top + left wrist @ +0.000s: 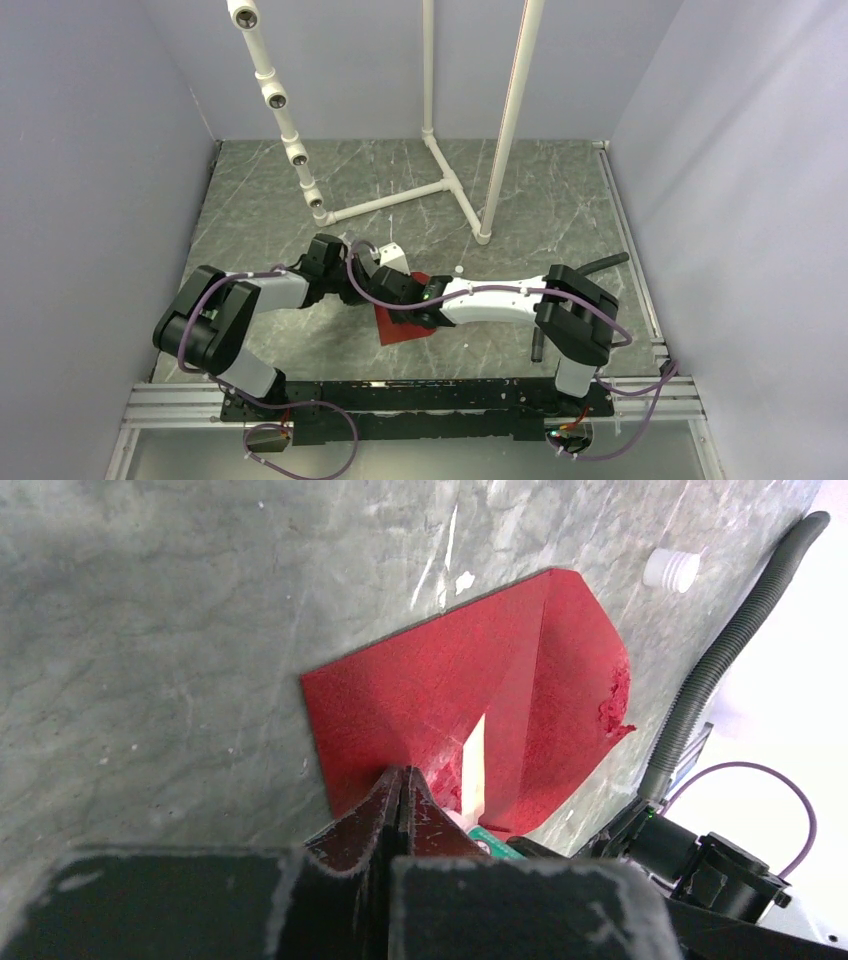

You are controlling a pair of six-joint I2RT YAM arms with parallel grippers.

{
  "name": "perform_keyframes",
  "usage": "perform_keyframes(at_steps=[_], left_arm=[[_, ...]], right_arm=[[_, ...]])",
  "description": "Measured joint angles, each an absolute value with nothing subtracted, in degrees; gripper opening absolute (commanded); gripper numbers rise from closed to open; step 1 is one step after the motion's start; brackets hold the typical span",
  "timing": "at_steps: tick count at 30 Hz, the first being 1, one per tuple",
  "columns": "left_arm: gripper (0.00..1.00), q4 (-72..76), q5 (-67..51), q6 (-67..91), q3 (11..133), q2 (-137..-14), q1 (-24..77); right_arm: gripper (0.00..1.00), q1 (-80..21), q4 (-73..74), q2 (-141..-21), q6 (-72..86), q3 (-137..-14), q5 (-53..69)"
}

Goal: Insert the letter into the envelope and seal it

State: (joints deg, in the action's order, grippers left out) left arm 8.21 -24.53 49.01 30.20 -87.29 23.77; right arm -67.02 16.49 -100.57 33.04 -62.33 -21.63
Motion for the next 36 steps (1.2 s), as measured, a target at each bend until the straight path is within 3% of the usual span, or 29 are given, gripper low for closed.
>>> perform_keyframes(at_steps=[24,36], left_arm=[[0.02,8.5,-25.7,50.4,32.1,-90.3,23.7],[0.02,8.0,-26.0,51.0,32.8,-91.1,23.7]], right_arm=[[0.0,-65.0,11.5,-104.1,33.0,-64.0,-22.8],[0.0,-67.0,20.6,-102.1,34.3,-65.1,-19.4]])
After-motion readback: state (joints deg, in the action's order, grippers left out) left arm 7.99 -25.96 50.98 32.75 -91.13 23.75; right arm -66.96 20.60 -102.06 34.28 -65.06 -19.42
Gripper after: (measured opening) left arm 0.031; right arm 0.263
